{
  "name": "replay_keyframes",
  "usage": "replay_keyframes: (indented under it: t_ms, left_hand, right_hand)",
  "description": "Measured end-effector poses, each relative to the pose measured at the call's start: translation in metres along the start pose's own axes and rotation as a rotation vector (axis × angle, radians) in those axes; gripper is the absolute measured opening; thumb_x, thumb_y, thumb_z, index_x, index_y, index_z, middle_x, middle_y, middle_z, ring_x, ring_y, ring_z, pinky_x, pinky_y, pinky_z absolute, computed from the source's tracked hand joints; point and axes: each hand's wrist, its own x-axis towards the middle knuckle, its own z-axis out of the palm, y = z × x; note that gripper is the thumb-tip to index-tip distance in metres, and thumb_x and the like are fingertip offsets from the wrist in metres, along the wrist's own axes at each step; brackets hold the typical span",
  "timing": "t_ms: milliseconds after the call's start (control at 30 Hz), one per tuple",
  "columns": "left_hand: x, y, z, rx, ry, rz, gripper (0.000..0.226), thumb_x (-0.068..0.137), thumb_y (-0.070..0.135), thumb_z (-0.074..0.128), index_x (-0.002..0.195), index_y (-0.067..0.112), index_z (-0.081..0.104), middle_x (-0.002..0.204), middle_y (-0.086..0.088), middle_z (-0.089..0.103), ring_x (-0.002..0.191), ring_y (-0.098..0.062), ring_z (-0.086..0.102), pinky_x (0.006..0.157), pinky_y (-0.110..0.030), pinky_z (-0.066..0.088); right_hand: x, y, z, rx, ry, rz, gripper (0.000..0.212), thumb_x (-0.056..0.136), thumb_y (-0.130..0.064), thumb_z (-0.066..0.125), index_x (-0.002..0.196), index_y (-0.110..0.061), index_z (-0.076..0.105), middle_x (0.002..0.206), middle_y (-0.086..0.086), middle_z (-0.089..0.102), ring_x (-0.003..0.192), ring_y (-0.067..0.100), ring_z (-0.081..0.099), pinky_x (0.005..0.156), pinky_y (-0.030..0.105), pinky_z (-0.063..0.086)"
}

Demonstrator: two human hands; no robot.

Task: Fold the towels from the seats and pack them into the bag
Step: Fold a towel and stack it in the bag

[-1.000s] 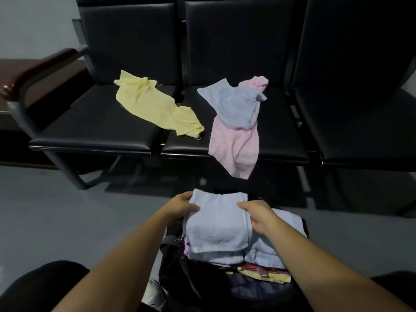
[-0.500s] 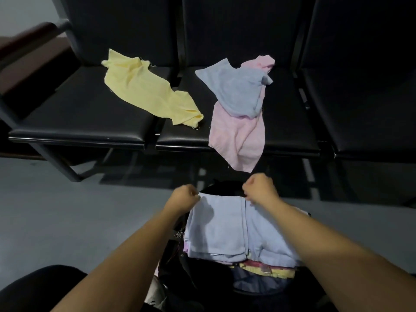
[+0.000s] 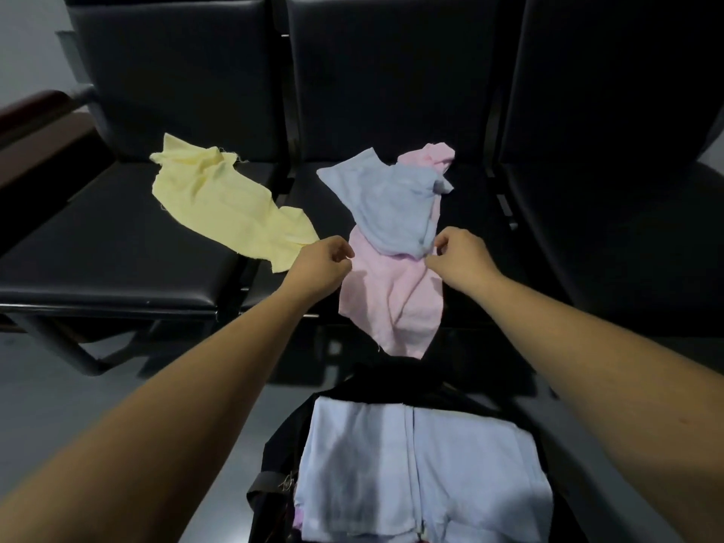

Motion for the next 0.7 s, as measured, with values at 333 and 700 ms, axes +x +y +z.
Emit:
replay_keyframes:
  t_ms: [333, 700]
  left_hand:
    - [0.087, -0.002, 0.048, 0.12, -0.199, 0.145, 0.053, 0.087, 0.031, 0.077, 0.137, 0.031, 0.059, 0.131, -0.006, 0.045, 0.119, -0.019, 0.049, 0.104, -0.027, 0.041]
    - [0.091, 0.059, -0.018, -0.123, 0.161, 0.299, 0.012, 0.095, 0.024, 0.066, 0.085, 0.019, 0.061, 0.078, 0.005, 0.059, 0.073, -0.005, 0.053, 0.065, -0.02, 0.034]
  right_hand:
    - [0.061, 0.018, 0.039, -0.109, 0.013, -0.083, 0.018, 0.091, -0.026, 0.066, 0.106, -0.018, 0.072, 0.113, 0.013, 0.052, 0.105, 0.036, 0.056, 0.092, 0.044, 0.051]
    - [0.053, -0.041, -0.053, 0.564, 0.324, -0.24, 0.024, 0.104, -0.025, 0.052, 0.096, -0.004, 0.06, 0.083, 0.011, 0.062, 0.076, 0.012, 0.054, 0.068, 0.028, 0.046]
